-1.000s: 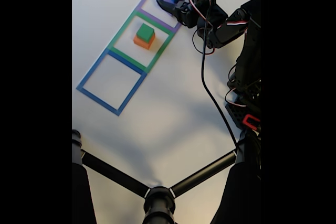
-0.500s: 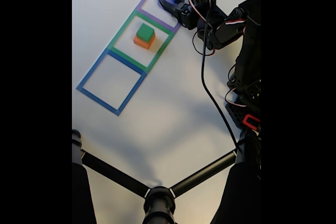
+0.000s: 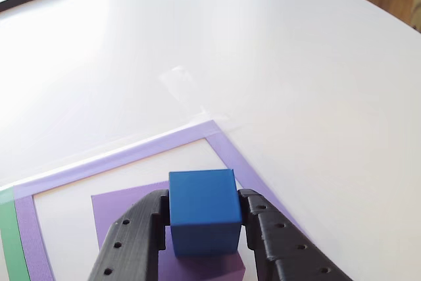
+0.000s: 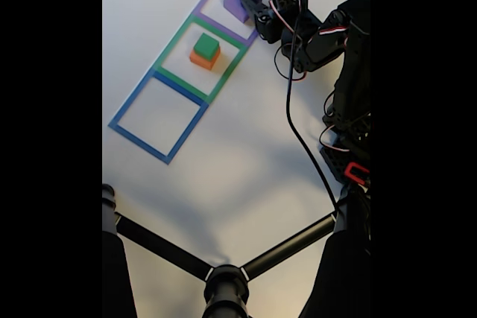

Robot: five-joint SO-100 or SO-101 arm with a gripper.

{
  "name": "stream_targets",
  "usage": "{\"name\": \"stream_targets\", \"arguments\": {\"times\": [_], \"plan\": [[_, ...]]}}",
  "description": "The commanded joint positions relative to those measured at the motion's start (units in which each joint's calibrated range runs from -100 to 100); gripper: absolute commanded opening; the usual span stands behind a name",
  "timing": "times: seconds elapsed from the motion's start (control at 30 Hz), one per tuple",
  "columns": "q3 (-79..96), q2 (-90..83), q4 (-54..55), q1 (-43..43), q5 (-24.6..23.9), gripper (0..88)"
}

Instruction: Tower of hanoi

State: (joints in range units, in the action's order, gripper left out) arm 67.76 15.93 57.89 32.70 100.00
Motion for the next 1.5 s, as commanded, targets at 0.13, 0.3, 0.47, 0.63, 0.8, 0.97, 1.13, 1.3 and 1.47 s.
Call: {"name": "stream_targets", "arguments": {"times": [0.13,0.3,0.47,0.63,0.8,0.97,1.13,1.3,1.47], "plan": [[-0.29,0.25,2.36,-0.87,0.00,4.3],[-0.38,0.42,2.93,-1.10,0.00,3.4],[-0.01,-2.47,1.39,-1.86,0.00,3.1],[-0.47,-14.41,-12.37,-3.46,0.00,2.7],[-5.19,-31.00,-37.38,-4.83,0.00,2.7],[-16.46,-45.98,-68.78,-6.89,0.00,2.7],[-29.55,-54.63,-94.60,-10.25,0.00,2.8],[-46.90,-57.44,-120.10,-14.06,0.00,2.8],[-62.71,-57.92,-139.52,-18.48,0.00,2.8]]}}
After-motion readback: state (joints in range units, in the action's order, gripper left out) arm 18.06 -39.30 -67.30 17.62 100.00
